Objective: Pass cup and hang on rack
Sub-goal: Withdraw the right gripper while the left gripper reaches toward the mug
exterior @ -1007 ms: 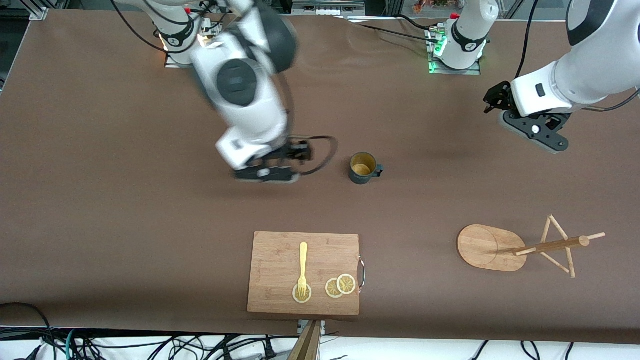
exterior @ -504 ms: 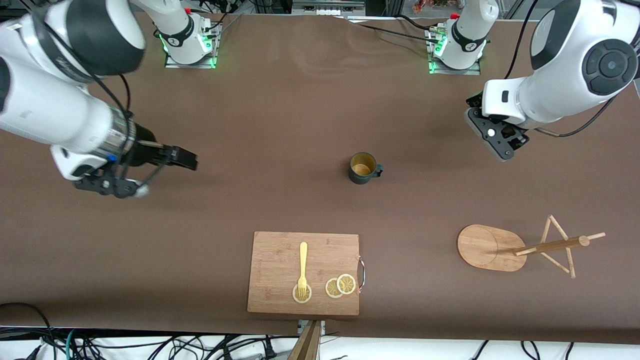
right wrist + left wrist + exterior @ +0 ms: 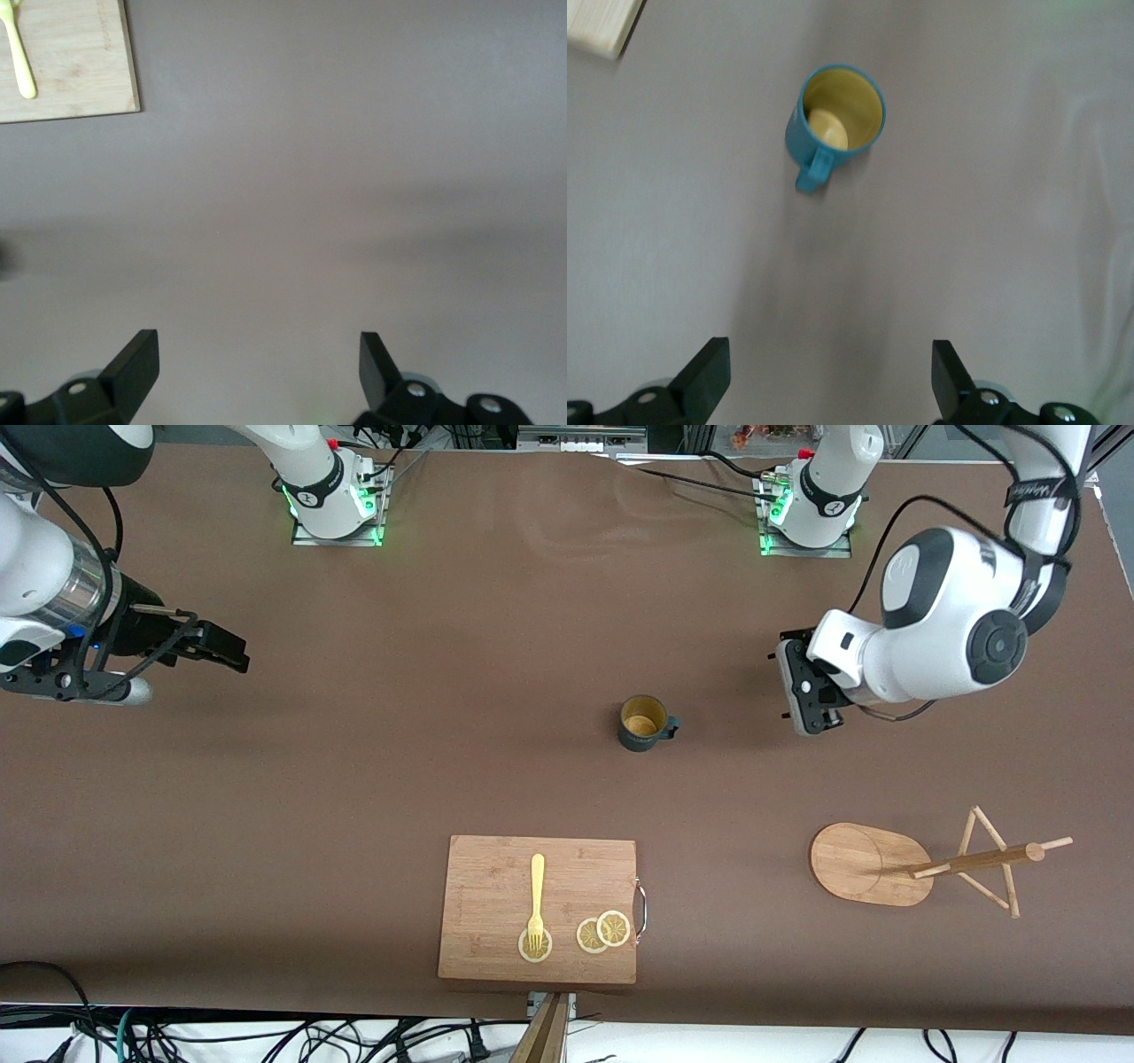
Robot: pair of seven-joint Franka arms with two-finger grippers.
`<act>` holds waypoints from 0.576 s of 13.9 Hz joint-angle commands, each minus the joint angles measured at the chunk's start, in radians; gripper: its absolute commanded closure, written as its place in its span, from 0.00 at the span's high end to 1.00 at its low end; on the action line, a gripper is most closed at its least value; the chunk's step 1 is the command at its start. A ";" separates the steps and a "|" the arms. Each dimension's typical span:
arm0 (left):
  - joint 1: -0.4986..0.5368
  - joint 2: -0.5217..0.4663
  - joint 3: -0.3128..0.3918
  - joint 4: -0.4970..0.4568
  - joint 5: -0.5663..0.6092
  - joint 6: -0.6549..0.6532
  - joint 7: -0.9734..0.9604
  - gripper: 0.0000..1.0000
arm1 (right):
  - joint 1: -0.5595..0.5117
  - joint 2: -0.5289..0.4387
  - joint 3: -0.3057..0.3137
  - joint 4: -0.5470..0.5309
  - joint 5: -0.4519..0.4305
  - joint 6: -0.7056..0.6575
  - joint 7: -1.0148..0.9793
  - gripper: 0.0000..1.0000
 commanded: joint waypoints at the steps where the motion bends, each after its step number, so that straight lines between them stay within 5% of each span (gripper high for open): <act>1: 0.002 0.052 -0.006 -0.077 -0.153 0.112 0.247 1.00 | 0.018 -0.046 -0.016 -0.066 -0.020 0.031 -0.025 1.00; 4: 0.002 0.070 -0.053 -0.233 -0.381 0.365 0.472 1.00 | 0.018 -0.048 -0.053 -0.061 -0.028 0.038 -0.088 1.00; 8: 0.010 0.160 -0.078 -0.298 -0.751 0.435 0.847 1.00 | 0.019 -0.052 -0.053 -0.056 -0.059 0.038 -0.107 1.00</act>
